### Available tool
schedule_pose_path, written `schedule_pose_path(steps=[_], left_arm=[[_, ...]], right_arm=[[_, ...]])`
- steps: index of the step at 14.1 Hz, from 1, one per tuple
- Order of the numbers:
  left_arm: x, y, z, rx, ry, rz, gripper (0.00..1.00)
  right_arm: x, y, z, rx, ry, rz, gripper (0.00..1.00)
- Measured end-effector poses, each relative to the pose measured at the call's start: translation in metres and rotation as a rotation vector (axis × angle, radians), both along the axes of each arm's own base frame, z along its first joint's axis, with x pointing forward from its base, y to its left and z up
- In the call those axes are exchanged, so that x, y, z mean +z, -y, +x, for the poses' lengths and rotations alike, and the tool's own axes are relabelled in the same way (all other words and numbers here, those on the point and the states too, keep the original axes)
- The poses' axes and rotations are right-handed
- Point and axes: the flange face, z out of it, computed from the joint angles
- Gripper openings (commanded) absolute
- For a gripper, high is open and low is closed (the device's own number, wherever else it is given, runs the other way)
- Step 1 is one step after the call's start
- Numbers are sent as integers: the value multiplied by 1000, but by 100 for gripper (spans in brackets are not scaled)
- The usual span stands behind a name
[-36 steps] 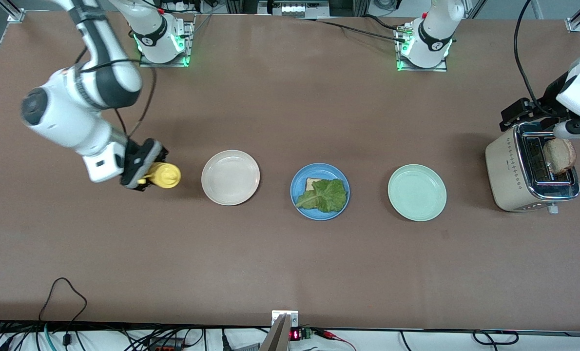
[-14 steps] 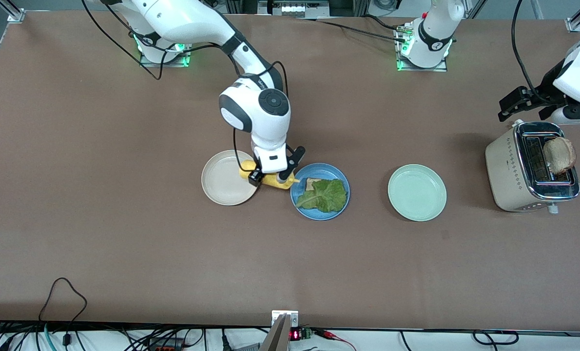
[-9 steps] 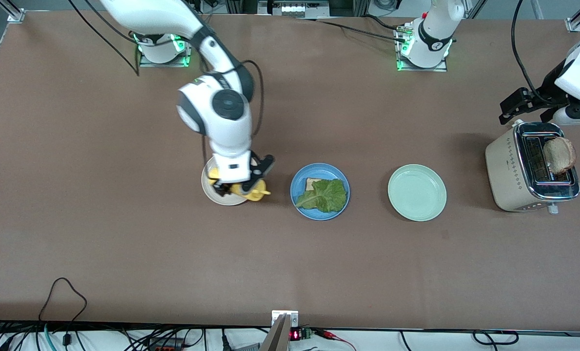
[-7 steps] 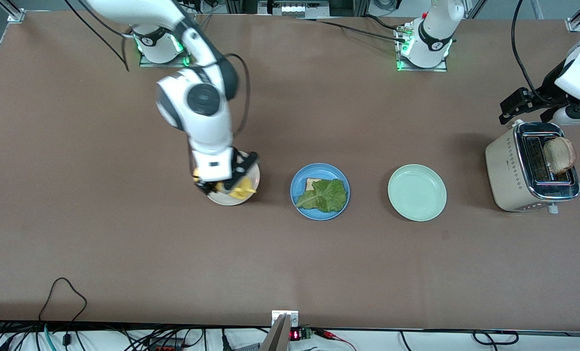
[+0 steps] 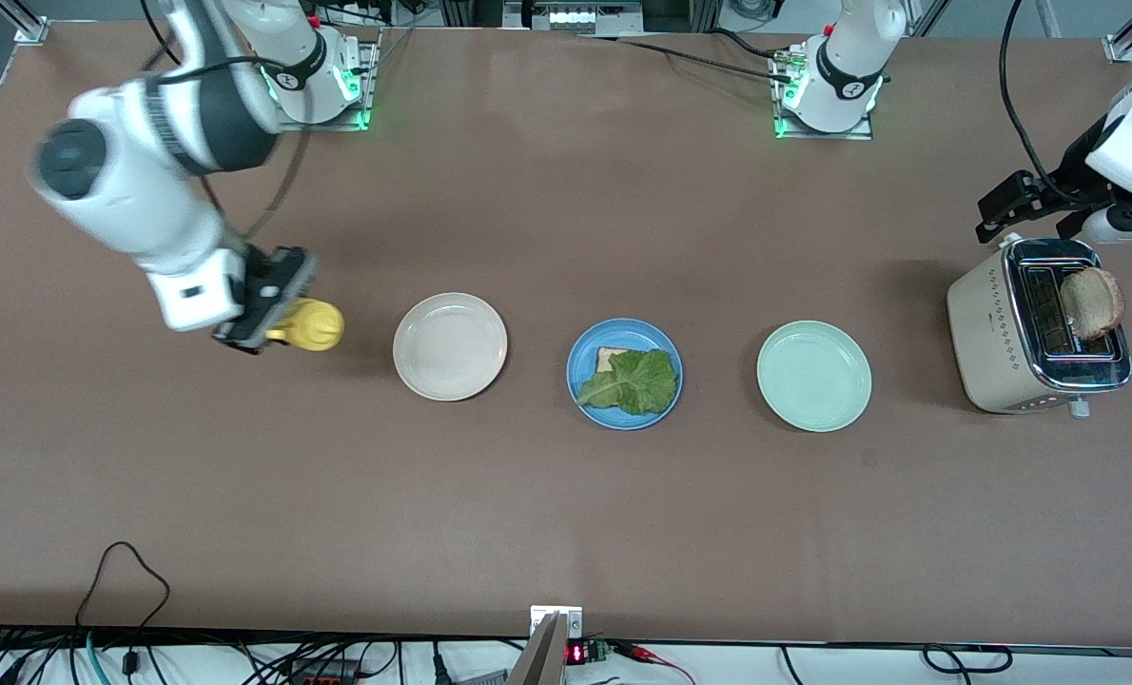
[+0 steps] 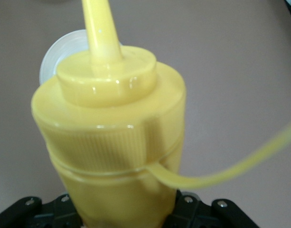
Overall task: Make sandwich in blue plate with both arms
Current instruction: 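Return the bottle with the right gripper and set it down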
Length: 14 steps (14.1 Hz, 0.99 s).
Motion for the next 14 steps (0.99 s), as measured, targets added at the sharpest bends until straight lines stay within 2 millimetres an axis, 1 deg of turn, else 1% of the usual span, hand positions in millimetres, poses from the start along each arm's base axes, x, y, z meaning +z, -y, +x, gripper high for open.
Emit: schedule_pose_path(steps=[1,3,5,6,7,9,11,14], left_arm=[[0,1,0,-2,0,0,100],[0,2,0,-4,1,0,100],[1,3,0,-5,1,0,100],[1,3,0,-6,1,0,100],[1,3,0,-6,1,0,100],[1,3,0,-6,2,0,100],[1,3,0,-6,2,0,100],[1,3,0,-6,2,0,100]], right_arm=[[-4,33,1,28,-5,51,0],[-18,92,-4,68,-6,148,0],[-38,140,-13,100,2,228,0],[-49,159,-18,113,4,266,0],[-62,175,-23,123,5,311,0],[-91,199,-30,149,15,404,0],[-122,217,-35,172,39,483,0],[-176,247,-46,186,79,596,0]])
